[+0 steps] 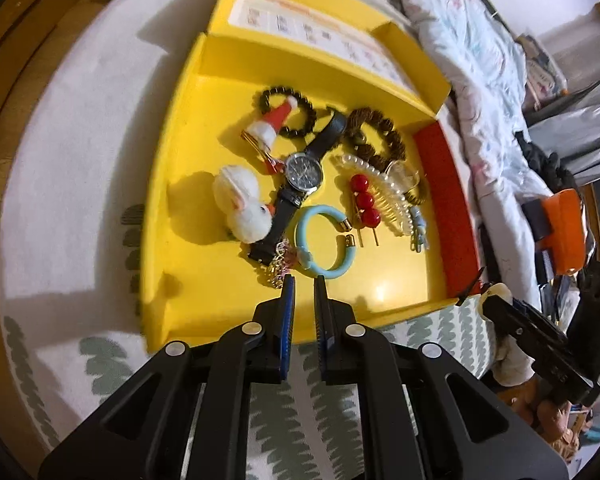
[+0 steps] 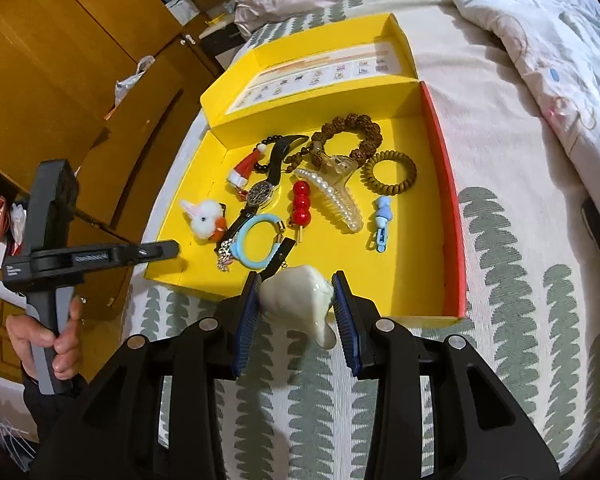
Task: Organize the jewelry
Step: 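Lift the white ornament and silver charm out of the box over the bedspread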
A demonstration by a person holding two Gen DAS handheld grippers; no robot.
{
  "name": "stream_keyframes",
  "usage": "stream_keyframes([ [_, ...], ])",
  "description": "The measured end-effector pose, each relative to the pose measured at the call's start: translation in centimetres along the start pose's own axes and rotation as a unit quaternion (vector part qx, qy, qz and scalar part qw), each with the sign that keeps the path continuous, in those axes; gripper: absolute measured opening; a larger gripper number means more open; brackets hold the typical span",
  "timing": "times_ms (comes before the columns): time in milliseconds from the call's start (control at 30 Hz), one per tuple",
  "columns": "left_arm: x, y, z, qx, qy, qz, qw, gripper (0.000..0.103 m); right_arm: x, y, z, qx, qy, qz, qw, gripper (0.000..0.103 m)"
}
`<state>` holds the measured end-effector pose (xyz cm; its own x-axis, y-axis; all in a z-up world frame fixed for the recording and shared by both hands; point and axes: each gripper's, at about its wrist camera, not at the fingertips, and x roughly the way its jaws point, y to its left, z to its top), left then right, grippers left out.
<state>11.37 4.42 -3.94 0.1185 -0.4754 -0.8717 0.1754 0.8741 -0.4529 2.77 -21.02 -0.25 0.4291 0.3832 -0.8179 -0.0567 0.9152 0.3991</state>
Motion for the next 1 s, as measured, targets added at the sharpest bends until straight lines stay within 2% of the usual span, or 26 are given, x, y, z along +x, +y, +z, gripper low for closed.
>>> stream_keyframes([
  [133, 1.4, -0.5, 0.5, 0.000, 0.008, 0.011, 0.9999, 0.009, 0.6, -0.4, 0.4, 0.000, 0.005, -0.003, 1.000, 0.037],
  [267, 2.1, -0.4, 0.7, -0.005, 0.017, 0.002, 0.9998, 0.009, 0.7, -0.7, 0.7, 0.000, 0.006, -0.002, 1.000, 0.037],
  [400, 2.5, 0.2, 0.8, -0.017, 0.025, 0.010, 0.9995, 0.009, 0.8, -0.9, 0.7, 0.002, 0.006, -0.004, 1.000, 0.037],
  [500, 2.9, 0.8, 1.0, -0.025, 0.029, 0.029, 0.9989, 0.010, 1.0, -0.9, 0.7, 0.004, 0.007, -0.004, 1.000, 0.037],
  [667, 3.3, 0.3, 1.0, -0.017, 0.037, 0.032, 0.9986, 0.010, 1.1, -0.9, 0.7, 0.003, 0.008, -0.002, 1.000, 0.037],
  [733, 3.5, 0.1, 0.9, -0.009, 0.039, 0.052, 0.9978, 0.010, 1.3, -0.8, 0.7, 0.002, 0.010, -0.003, 1.000, 0.037],
  [900, 4.6, 0.3, 0.8, -0.004, 0.051, 0.076, 0.9958, 0.015, 1.4, -0.7, 0.7, 0.002, 0.011, -0.002, 1.000, 0.037],
  [1000, 5.0, 0.2, 0.8, 0.001, 0.054, 0.085, 0.9949, 0.026, 1.4, -0.7, 0.8, 0.002, 0.011, -0.002, 1.000, 0.037],
])
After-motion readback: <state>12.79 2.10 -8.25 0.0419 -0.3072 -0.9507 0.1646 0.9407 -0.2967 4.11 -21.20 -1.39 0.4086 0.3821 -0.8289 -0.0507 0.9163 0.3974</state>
